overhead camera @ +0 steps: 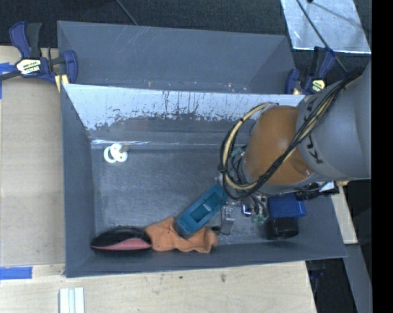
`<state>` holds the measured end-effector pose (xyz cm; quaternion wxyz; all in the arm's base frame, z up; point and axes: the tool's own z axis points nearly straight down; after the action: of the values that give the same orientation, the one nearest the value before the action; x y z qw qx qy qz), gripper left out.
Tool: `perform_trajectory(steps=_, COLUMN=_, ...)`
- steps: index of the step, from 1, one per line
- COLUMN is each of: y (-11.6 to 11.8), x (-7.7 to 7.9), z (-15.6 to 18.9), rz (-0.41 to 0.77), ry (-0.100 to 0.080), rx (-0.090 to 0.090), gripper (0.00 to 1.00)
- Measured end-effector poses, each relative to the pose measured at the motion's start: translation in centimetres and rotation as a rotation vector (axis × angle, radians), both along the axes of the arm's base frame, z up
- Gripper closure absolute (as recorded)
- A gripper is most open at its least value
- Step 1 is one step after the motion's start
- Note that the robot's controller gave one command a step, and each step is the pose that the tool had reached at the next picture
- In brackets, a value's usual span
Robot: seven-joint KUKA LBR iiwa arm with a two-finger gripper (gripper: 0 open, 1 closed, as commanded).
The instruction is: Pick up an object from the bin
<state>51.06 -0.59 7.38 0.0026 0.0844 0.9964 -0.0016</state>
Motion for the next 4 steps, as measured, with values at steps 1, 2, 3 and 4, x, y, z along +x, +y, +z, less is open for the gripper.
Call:
perform_trajectory(steps=1, y=2.3, x=-0.4, z=-0.2, rz=0.189, ry=-0.011, rx=-0.003, gripper=1.0)
perform_trajectory(steps=2, y=2.3, x=-0.4, z=-0.2, rz=0.188, ry=-0.011, rx=-0.003, gripper=1.0)
perform_trajectory(steps=3, y=1.8, x=1.0, z=-0.1, rz=0.188, ry=0.002, rx=0.001, gripper=1.0)
perform_trajectory(steps=4, y=6.4, x=-2.2, z=1.1, rz=0.179, ry=0.003, rx=0.003, gripper=0.0)
